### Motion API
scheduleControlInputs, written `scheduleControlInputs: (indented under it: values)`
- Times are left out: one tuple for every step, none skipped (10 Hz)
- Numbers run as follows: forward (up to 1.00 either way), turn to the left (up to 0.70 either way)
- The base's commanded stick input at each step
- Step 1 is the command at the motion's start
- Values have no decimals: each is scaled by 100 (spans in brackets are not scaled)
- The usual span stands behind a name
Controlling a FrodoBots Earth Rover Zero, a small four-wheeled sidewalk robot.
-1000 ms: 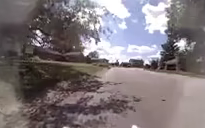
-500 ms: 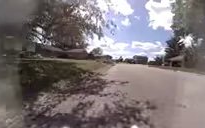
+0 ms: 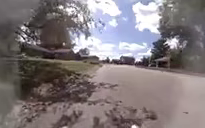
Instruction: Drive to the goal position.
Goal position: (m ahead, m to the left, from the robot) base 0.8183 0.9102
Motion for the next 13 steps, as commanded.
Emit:
scheduleControlInputs:
  values:
    - [85, 0]
    - [85, 0]
    - [85, 0]
    - [85, 0]
    - [85, 0]
    - [85, 0]
    - [85, 0]
    - [85, 0]
    - [85, 0]
    - [85, 0]
    - [85, 0]
    - [85, 0]
    - [85, 0]
